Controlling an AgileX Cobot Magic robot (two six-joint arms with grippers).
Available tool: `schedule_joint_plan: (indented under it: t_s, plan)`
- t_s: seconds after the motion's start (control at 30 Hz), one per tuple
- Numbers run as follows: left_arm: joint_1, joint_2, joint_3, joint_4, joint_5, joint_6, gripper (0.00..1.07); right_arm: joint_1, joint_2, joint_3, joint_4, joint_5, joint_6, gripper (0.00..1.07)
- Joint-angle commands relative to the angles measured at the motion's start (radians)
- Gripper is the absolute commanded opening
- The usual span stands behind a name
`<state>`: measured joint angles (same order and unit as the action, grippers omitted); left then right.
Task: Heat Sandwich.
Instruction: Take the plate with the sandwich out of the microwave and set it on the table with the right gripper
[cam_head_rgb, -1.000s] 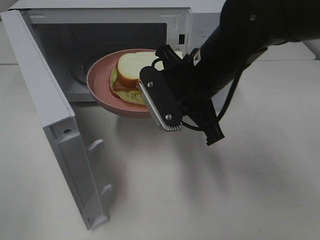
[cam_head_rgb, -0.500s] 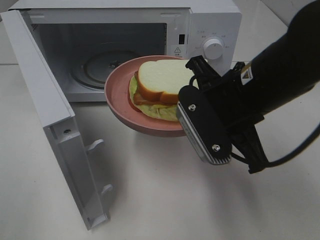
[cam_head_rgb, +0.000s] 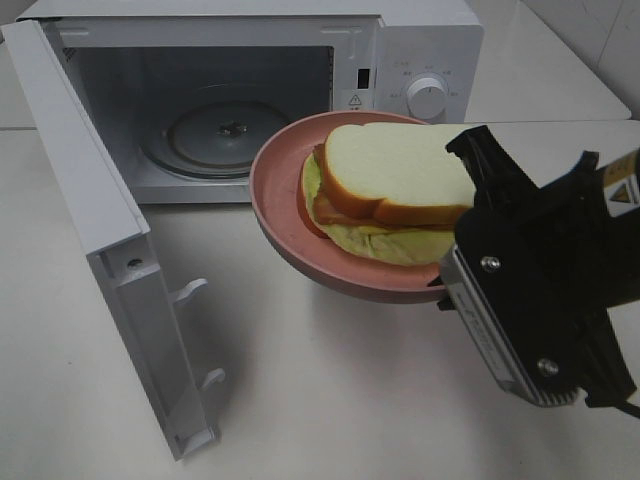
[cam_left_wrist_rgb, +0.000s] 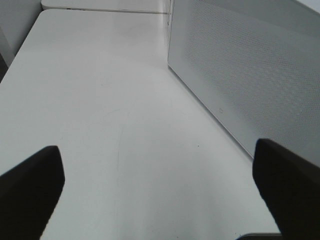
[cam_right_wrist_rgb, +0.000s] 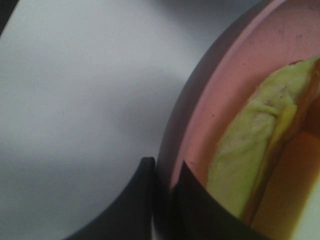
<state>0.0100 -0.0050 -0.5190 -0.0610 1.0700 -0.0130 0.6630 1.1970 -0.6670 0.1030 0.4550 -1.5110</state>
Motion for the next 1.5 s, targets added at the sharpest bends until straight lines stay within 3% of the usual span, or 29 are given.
schedule_joint_plan:
  t_s: [0.03,0.53,0.87,1.13,1.5]
  plan:
    - [-0.006,-0.016,0.002,0.003,0.000,-0.005,0.98,0.003,-0.064,0.035,-0.006,-0.004,0.023,0.00]
    - [-0.006,-0.016,0.002,0.003,0.000,-0.005,0.98,0.003,-0.304,0.204,-0.175,0.089,0.249,0.00]
    - [-0.006,-0.016,0.002,0.003,0.000,-0.005,0.98,0.003,-0.368,0.217,-0.286,0.158,0.454,0.00]
    - [-0.006,-0.016,0.002,0.003,0.000,-0.005,0.98,0.003,-0.368,0.217,-0.455,0.215,0.794,0.01]
    - [-0.006,-0.016,0.002,0.003,0.000,-0.005,0.98,0.003,-0.368,0.217,-0.549,0.297,1.046,0.01]
